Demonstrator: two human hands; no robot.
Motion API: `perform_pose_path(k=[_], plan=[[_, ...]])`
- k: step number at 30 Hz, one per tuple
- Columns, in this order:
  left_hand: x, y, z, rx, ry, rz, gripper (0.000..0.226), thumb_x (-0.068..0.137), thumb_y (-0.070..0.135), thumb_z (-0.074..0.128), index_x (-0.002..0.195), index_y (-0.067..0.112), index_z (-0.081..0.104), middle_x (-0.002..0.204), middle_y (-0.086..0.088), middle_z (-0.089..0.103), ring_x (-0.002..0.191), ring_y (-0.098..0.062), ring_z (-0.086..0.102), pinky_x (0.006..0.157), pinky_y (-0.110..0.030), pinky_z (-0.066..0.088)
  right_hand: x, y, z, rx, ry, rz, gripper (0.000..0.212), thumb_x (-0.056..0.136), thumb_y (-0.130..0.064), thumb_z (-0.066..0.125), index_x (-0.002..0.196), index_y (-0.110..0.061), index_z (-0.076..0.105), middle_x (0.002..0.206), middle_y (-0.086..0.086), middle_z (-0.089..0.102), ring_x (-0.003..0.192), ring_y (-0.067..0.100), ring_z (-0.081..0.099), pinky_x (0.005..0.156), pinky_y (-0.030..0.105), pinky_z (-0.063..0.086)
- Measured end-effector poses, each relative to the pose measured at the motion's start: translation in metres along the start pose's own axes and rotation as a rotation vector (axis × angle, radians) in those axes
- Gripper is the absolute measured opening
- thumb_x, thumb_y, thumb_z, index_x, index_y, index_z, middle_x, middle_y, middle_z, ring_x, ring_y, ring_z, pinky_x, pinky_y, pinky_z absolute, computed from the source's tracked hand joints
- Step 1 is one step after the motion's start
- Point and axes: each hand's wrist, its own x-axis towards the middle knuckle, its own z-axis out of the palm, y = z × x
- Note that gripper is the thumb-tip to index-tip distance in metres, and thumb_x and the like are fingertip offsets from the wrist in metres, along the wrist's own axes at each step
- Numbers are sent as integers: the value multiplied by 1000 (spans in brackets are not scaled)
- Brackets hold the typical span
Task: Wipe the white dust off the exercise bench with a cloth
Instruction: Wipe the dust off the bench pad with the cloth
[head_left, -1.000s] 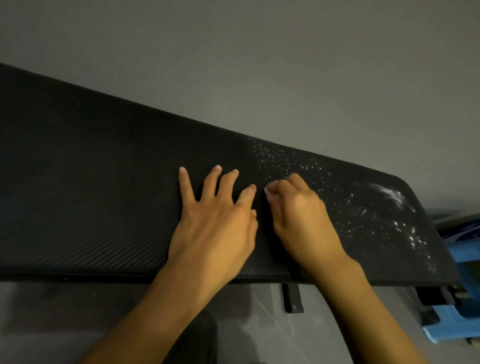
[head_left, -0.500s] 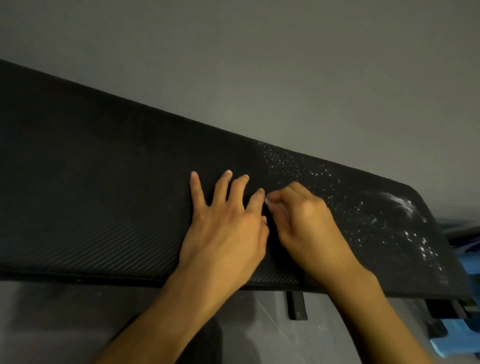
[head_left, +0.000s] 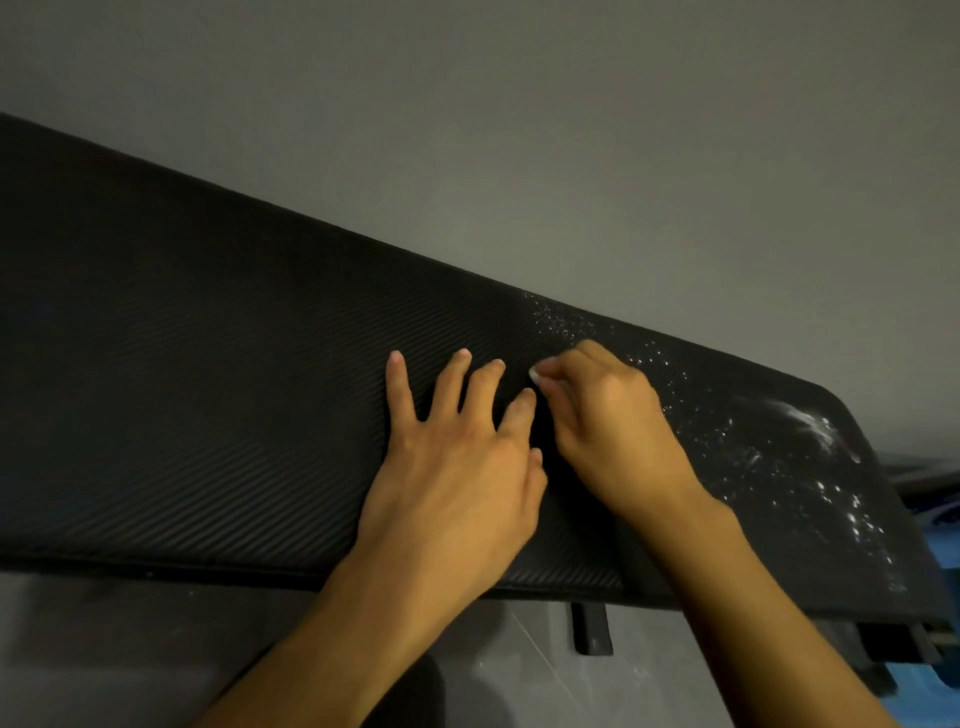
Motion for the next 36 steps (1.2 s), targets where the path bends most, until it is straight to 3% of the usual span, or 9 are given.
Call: perform_pose_path(k=[6,14,18,21,26,31,34,36], plan=[[1,-1,3,5,3,-2,59,93,45,33,136,19,62,146,-15,55,143,-37,42,113,-78,21,59,28,8,-87,-40,135,25,102,-22,54,112,-4,67,110,13,61,97,30,62,85,49,54],[1,0,3,0,15,-4,58,92,45,36,135,18,64,144,-16,56,142,-37,44,113,-78,23,21,20,2,53,-18,-21,19,101,-21,59,111,-11,70,108,4,65,97,19,66,87,39,56],[1,0,3,1,-12,-9,57,93,46,36,136,20,63,147,-14,54,143,-36,42,114,-77,22,70,30,14,-83,-25,155,27,103,-24,52,116,-5,68,113,13,61,99,31,63,87,46,53],[1,-2,2,-1,-23,-9,58,93,47,34,137,21,62,148,-13,53,144,-35,41,115,-75,21,93,19,20,-76,-43,160,26,103,-19,51,116,-3,67,117,16,59,103,35,61,89,48,51],[1,-2,0,-5,-11,-9,56,93,46,36,134,20,64,145,-13,55,143,-35,42,115,-75,22,33,3,7,76,-64,-27,19,101,-20,56,109,-9,70,104,3,63,91,20,64,82,42,55],[1,-2,-1,-19,-6,-11,52,94,38,37,135,19,62,146,-15,55,143,-36,43,113,-77,23,-15,18,-8,31,-1,91,22,99,-23,57,112,-12,72,103,-1,63,87,15,65,78,40,58],[0,-3,-3,-21,-17,-5,56,93,39,29,136,20,61,147,-14,54,143,-36,42,114,-76,23,-43,-1,-13,32,-44,49,23,100,-25,51,109,-14,69,102,-2,60,82,17,65,71,42,57],[0,-4,-3,-22,-23,1,56,94,41,29,136,21,61,147,-15,53,143,-36,42,114,-76,22,-78,-19,-17,108,-86,24,17,102,-19,54,110,-15,69,103,-4,61,87,14,66,74,37,57]])
